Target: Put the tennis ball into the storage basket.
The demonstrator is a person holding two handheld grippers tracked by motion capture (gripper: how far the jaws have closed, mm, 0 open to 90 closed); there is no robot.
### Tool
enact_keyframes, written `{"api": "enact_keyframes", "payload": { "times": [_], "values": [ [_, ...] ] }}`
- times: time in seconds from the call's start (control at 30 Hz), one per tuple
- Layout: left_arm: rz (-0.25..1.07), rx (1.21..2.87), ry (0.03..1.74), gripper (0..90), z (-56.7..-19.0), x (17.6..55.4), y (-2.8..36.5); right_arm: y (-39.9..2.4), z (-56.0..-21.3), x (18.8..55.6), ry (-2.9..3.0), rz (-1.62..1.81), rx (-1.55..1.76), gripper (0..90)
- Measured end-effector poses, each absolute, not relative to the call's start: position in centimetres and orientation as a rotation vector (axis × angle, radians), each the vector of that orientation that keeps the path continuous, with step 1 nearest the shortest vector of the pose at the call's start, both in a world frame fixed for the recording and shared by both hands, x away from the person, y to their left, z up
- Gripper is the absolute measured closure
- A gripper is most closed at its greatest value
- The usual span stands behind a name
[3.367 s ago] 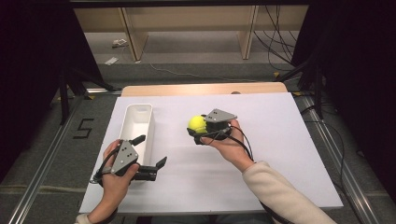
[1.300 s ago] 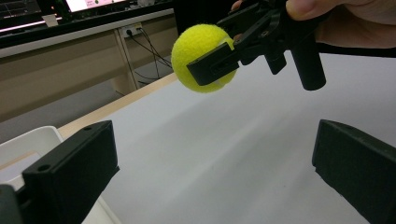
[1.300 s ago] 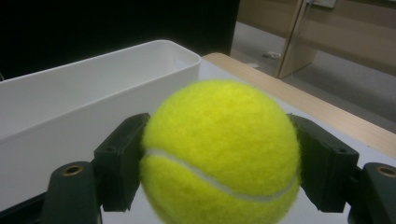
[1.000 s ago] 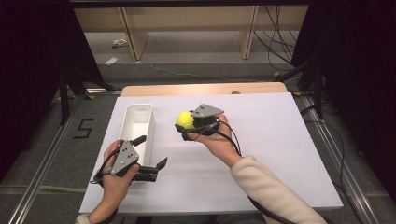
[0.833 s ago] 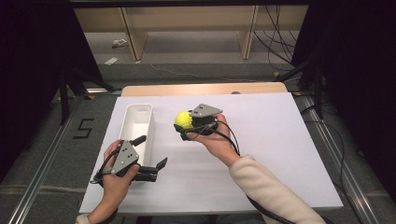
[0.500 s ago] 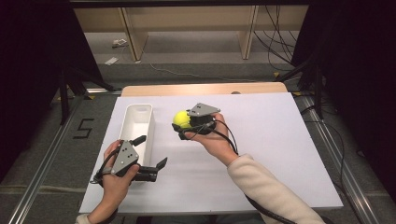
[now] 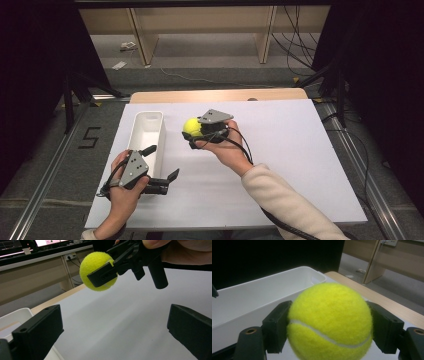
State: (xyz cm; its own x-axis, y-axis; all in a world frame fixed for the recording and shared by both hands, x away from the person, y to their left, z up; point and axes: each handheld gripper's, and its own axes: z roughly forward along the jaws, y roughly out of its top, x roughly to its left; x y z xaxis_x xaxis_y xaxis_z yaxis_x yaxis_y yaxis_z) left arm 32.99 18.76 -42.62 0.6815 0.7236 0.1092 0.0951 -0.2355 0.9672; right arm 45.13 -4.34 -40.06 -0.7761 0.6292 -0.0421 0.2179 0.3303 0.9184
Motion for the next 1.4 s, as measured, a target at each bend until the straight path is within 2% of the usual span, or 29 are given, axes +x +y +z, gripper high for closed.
{"api": "enact_keyframes", "payload": {
  "times": [1.4],
  "values": [
    [0.672,1.738,0.646,0.0,-42.6,33.0,18.6,-2.4,-38.8,45.8,2.232,1.425,0.71,26.4]
  ]
}}
